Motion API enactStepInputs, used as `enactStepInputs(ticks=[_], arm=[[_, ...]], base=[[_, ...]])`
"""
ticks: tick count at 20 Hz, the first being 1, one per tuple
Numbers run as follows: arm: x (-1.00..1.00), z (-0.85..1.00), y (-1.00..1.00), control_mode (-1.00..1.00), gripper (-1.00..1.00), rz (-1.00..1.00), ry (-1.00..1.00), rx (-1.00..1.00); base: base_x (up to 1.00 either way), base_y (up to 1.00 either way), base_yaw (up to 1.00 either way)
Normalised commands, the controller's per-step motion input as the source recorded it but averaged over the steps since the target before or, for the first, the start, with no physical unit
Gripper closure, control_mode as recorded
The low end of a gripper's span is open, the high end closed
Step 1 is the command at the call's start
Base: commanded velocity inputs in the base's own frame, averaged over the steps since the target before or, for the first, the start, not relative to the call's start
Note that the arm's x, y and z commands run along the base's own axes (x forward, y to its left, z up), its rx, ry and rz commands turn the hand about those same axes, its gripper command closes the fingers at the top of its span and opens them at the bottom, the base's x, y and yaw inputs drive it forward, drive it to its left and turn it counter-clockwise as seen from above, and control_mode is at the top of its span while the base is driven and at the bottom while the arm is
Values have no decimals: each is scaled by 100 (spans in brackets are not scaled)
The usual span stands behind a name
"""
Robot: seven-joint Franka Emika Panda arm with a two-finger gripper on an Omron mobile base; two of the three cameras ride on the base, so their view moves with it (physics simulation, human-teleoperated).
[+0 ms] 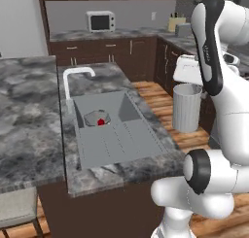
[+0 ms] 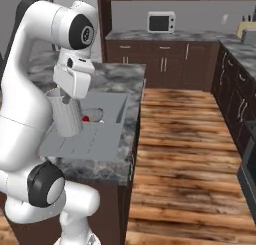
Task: Pick the glass cup and colander and place them in the sink. Then turn on the water.
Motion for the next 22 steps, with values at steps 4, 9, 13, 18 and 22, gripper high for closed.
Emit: enactStepInputs(ticks=[4,9,13,18,22], arm=[[0,0,0,100,100,0,0,0],[0,0,0,100,100,0,0,0],[0,0,0,100,100,0,0,0],[0,0,0,100,100,0,0,0],[0,0,0,100,100,0,0,0]], base=[[0,-67,22],[-9,-18,44],[0,0,50],[0,0,50],[0,0,50]])
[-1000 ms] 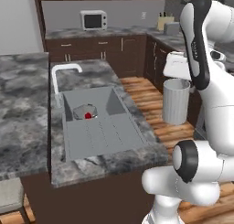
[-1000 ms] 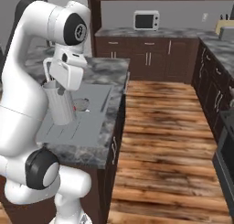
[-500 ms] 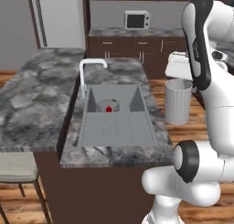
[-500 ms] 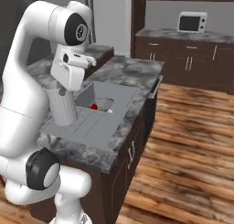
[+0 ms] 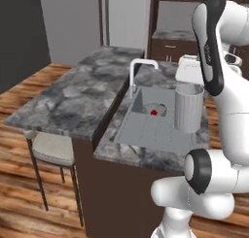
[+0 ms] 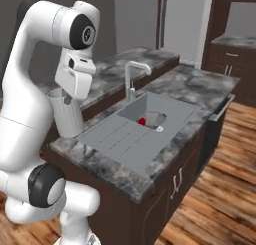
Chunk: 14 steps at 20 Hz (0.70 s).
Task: Pick the glass cup and colander and place them in the sink. Then turn on the water.
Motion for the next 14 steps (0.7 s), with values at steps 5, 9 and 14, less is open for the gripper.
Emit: enactStepInputs(ticks=[5,9,14], arm=[[0,0,0,100,100,0,0,0],[0,0,0,100,100,0,0,0],[0,0,0,100,100,0,0,0]], base=[[0,0,50],[0,0,50],[0,0,50]])
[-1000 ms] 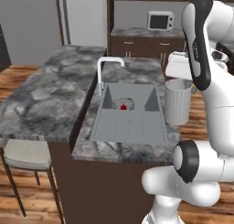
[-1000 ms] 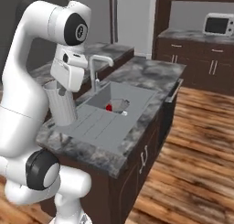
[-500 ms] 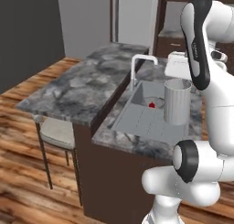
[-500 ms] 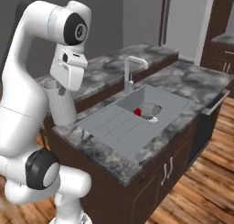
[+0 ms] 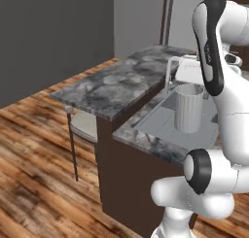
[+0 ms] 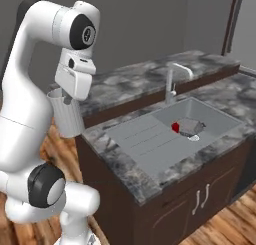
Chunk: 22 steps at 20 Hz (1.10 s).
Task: Pick the glass cup and colander and place them in the sink. Then turn on the water.
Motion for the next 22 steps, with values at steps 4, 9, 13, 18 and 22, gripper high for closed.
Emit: enactStepInputs(ticks=[4,9,13,18,22], arm=[[0,0,0,100,100,0,0,0],[0,0,0,100,100,0,0,0],[0,0,0,100,100,0,0,0],[0,0,0,100,100,0,0,0],[0,0,0,100,100,0,0,0]], base=[[0,0,50],[0,0,50],[0,0,50],[0,0,50],[-4,-14,45]])
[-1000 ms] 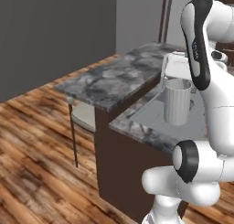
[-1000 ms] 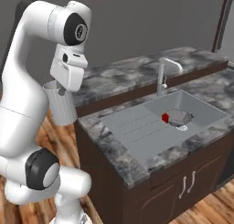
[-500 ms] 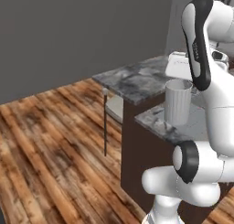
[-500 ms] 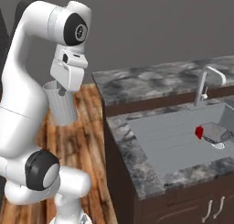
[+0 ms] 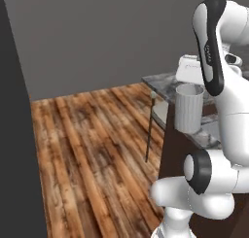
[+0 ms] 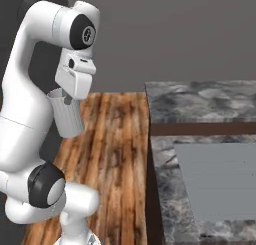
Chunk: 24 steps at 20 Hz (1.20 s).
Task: Pick the glass cup and colander and place them in the sink. Then turn on the water.
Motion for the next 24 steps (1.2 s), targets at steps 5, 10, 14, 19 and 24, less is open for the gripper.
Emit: enactStepInputs(ticks=[5,10,14,19,24], arm=[[0,0,0,100,100,0,0,0],[0,0,0,100,100,0,0,0],[0,0,0,100,100,0,0,0],[0,0,0,100,100,0,0,0],[0,0,0,100,100,0,0,0]], base=[[-20,-15,46],[-62,-45,27],[-86,-41,-16],[-85,-46,-14],[23,-55,-2]])
